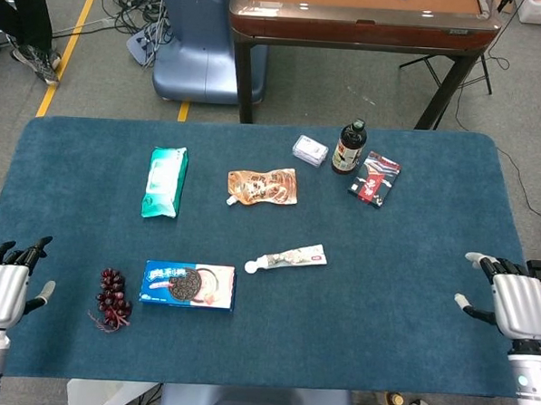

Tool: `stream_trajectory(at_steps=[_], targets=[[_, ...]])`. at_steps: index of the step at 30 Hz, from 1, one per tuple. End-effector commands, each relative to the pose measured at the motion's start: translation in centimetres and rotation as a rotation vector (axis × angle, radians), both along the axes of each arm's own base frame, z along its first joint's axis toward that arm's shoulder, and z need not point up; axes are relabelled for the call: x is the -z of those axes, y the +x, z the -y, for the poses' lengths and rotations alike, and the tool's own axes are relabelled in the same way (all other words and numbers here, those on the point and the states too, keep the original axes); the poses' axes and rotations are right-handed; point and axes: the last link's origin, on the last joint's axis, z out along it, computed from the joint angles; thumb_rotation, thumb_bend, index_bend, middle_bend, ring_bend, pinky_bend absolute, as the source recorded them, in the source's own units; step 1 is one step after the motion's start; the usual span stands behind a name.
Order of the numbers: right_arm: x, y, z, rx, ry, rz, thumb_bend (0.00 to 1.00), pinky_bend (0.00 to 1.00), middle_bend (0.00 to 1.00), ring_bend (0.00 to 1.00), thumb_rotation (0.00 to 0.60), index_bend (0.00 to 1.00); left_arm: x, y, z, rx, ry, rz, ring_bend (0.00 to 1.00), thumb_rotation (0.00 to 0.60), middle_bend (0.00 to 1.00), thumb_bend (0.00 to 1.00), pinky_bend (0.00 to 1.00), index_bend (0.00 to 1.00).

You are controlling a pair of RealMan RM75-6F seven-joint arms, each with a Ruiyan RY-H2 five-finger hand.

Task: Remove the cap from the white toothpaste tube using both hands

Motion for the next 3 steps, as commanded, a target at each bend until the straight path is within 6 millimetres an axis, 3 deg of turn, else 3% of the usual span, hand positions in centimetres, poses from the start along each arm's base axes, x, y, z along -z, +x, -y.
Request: stream_trajectory(at_steps=[1, 3], targets=[[-0.1, 0.13, -0.75, -0.001, -0.009, -0.004, 0.23, 0.33, 0.4, 0.32, 0.6, 0.31, 0.25, 0.22, 1.01, -0.007, -0.002, -0.024, 0.36, 0.6, 0.36, 0.25, 0.15, 0.17], [-0.06, 0.21, -0.93, -0.002, -0.008, -0.001, 0.23, 0.33, 0.4, 0.32, 0.6, 0.33, 0.4, 0.37, 1.35, -0.014, -0.01, -0.023, 0.36, 0.6, 0.36, 0.25, 0.15, 0.17]])
